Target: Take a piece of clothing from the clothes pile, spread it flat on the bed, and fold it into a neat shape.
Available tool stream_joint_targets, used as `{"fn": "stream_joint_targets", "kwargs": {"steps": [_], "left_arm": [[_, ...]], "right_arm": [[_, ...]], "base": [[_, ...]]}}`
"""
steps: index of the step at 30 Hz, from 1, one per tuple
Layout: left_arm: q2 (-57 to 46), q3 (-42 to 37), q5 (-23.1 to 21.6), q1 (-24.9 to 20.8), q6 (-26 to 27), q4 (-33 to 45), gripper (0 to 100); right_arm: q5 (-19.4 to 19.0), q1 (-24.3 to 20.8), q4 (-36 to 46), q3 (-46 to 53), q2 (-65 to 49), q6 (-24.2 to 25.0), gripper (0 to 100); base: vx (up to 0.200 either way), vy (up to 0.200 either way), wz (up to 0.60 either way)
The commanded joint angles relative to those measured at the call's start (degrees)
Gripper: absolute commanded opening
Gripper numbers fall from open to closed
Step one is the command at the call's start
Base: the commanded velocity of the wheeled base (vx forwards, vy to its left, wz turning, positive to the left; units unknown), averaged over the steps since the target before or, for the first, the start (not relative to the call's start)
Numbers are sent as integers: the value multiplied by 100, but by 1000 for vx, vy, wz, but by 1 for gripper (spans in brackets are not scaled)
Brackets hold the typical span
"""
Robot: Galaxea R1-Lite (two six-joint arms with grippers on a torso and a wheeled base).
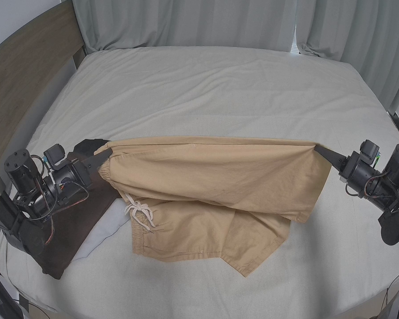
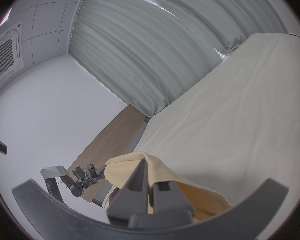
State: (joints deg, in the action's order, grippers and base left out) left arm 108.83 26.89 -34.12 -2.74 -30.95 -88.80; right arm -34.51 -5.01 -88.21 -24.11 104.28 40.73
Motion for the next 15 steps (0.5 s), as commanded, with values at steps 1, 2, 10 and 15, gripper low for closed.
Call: {"fn": "stream_joint_targets", "kwargs": {"steps": [1,2,10,15], "left_arm": [[192,211,134,2,-7,-6,0],[227,246,169,2,-7,-6,0],[631,765,477,-68,-16,-6,0],[781,958,573,-77,-34,-6,0]], "right_arm": [[-3,35,-3,-252,321,-4,0],[-3,35,-3,-296,339,-4,0],[23,70,6,-990,822,5,0],[15,97,6,-1333,1130,14,0]], "base": [[0,0,0],[0,0,0],[0,0,0],[0,0,0]]}}
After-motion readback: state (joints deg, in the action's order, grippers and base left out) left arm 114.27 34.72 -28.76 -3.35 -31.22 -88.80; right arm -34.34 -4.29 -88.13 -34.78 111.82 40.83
